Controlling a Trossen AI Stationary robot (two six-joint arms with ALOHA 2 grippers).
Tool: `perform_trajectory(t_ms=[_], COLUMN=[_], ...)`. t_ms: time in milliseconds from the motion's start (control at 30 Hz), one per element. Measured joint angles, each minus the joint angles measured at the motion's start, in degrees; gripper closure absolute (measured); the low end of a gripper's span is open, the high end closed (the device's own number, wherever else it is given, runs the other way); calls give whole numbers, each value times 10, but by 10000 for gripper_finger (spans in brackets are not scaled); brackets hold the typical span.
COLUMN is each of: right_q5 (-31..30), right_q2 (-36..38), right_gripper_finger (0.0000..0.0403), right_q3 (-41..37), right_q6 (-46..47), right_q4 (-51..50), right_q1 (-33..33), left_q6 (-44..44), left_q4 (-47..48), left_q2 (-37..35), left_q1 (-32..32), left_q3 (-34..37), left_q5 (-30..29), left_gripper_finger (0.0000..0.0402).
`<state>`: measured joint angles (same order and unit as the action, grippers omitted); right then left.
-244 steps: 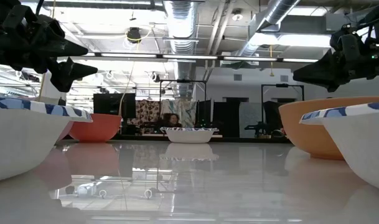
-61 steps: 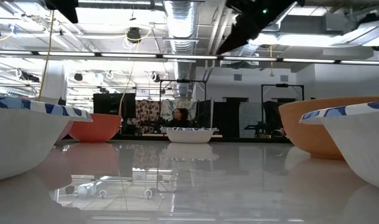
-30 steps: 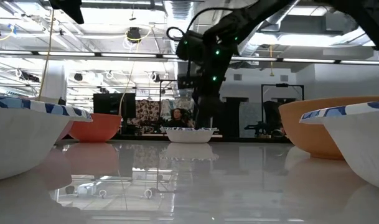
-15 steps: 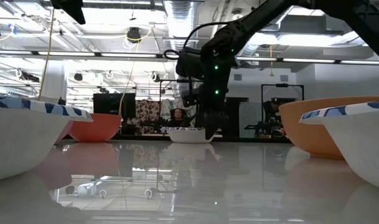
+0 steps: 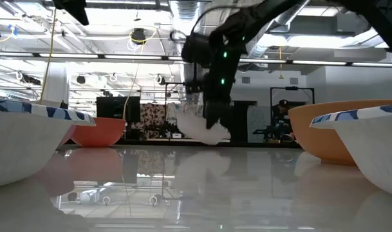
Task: Nest bowls inside each other
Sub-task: Stack the white striped bowl on the white striped bowl
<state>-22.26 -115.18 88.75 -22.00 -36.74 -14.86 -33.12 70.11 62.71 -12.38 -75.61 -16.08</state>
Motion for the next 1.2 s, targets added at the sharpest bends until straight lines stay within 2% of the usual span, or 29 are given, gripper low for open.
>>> perform_trajectory(t_ms=[67,233,300,433,600,833,1067,1200], right_q5=[6,104,119,127,181,182,173,103], right_q2=[19,73,85,92,82,68,21,-14], right_gripper_finger=[391,396,396,396,396,396,396,396], right_q3=[0,0,0,0,0,0,0,16], right_q6=[1,-49,-75,-167,-284,-334,-357,-394], right_q4=[-4,1,16,46,76,154,247,305], right_q1=[9,42,64,113,178,255,327,368], left_q6=[5,17,21,20,-16,-82,-46,-40], left_q4=[0,-1,-1,-2,-2,-4,-4,-3], left_q2=[0,-3,-3,-3,-7,-17,-20,-26], left_q1=[0,0,0,0,0,-1,-7,-14], left_q3=[0,0,0,0,0,-10,-56,-64], left_q5=[-9,-37,-40,-42,-38,8,33,40], left_gripper_finger=[141,141,141,140,140,140,140,140])
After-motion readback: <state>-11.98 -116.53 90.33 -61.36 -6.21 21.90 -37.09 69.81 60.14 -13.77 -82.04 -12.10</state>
